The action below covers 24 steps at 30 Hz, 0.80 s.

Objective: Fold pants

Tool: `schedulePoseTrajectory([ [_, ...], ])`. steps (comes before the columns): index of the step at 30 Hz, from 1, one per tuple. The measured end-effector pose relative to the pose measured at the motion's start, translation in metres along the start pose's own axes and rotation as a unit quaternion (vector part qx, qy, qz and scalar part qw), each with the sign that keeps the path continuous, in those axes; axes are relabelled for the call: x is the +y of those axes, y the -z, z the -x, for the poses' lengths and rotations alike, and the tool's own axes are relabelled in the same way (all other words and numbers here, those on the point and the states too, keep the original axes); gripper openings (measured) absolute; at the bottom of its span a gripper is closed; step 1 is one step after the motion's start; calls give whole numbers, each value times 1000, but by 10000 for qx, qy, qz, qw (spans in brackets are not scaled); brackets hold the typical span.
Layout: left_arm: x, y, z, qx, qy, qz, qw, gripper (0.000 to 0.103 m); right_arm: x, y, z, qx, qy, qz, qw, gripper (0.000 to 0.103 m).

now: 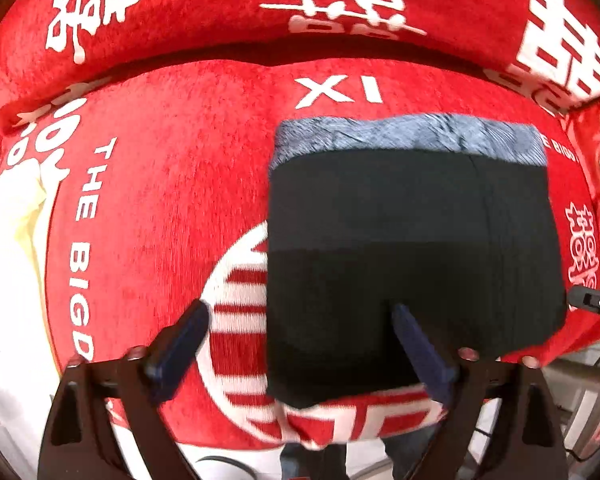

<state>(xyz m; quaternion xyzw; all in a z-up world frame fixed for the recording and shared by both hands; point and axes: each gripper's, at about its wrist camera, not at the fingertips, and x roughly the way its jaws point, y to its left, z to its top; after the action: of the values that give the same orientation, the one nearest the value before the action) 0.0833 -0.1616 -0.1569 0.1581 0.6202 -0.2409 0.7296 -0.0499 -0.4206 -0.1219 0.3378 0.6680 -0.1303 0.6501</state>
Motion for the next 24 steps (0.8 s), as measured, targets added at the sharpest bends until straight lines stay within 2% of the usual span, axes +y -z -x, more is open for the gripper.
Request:
schedulePoseTrajectory([
  [7, -12, 26, 26, 135, 89, -151, 9998, 103, 27, 40, 16, -192, 253, 50, 9995, 84],
  [11, -18, 40, 47, 108, -96, -306, 9994, 103, 45, 61, 29, -438, 757, 298, 9957, 94],
  [13, -17, 42, 56, 92, -125, -313, 9994, 103, 56, 69, 38, -641, 1042, 450, 9915, 94],
  [16, -16, 49, 72, 64, -160, -311, 9994, 103, 66, 78, 47, -657, 1277, 540, 9882, 94],
  [20, -11, 58, 93, -6, -248, -338, 9991, 103, 77, 90, 58, -462, 1128, 457, 9915, 94],
  [24, -4, 63, 111, -111, -275, -314, 9991, 103, 86, 104, 66, -411, 1172, 414, 9914, 94],
])
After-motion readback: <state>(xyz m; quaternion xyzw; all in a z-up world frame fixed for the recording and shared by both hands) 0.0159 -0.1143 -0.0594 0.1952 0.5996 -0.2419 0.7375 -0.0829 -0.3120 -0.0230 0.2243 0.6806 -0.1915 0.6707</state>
